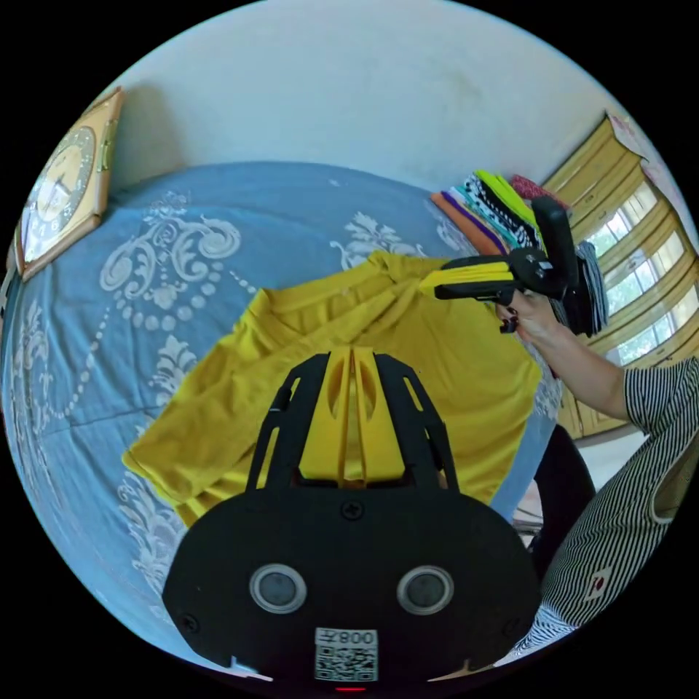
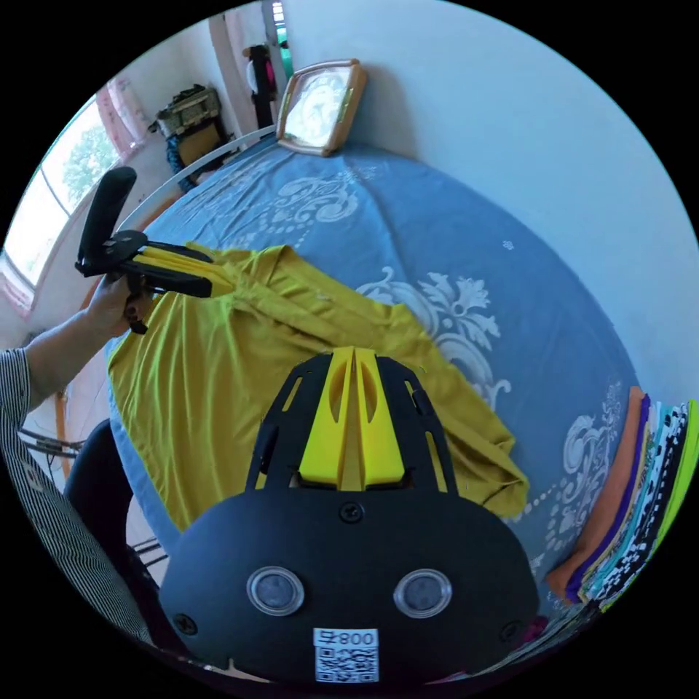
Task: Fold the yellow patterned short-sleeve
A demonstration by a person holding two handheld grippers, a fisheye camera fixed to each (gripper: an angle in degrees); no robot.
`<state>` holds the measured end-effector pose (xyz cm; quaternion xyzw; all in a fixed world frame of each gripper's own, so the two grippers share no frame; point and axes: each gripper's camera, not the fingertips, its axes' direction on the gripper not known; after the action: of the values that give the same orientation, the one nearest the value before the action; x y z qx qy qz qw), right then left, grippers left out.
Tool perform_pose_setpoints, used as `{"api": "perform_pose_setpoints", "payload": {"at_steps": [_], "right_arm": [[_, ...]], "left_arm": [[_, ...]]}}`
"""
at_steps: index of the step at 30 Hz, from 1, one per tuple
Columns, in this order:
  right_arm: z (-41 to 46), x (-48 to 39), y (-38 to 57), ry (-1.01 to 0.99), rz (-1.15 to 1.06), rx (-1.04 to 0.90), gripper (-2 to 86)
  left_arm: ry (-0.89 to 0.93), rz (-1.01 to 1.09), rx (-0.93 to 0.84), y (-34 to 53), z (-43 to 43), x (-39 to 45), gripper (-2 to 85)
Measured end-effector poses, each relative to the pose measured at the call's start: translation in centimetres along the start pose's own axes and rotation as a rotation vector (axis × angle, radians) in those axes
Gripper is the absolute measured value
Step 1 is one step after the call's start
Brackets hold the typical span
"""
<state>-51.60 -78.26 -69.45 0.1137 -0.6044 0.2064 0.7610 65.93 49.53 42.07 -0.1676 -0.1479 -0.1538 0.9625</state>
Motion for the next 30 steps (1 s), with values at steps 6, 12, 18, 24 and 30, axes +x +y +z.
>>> {"api": "perform_pose_setpoints", "payload": {"at_steps": [6, 12, 18, 24, 30], "right_arm": [[2.9, -1.3, -2.2, -0.006, -0.093, -0.095, 0.2], [2.9, 2.2, -5.2, -0.089, -0.038, -0.097, 0.2], [2.5, 3.9, -5.6, -0.083, -0.031, -0.109, 0.2], [2.9, 5.1, -3.9, -0.139, 0.01, -0.096, 0.2], [3.3, 3.8, -4.2, -0.163, -0.023, -0.062, 0.3]], "left_arm": [[-0.043, 0.021, -0.114, 1.9, 1.3, -1.1, 0.2], [-0.132, -0.03, -0.056, 2.1, -0.9, -4.1, 0.2], [-0.204, -0.064, 0.022, 5.3, -3.8, -5.9, 0.2], [-0.117, -0.085, 0.132, 12.5, -7.2, -6.8, 0.2], [-0.163, -0.092, -0.031, 16.2, -5.9, -8.1, 0.2]]}}
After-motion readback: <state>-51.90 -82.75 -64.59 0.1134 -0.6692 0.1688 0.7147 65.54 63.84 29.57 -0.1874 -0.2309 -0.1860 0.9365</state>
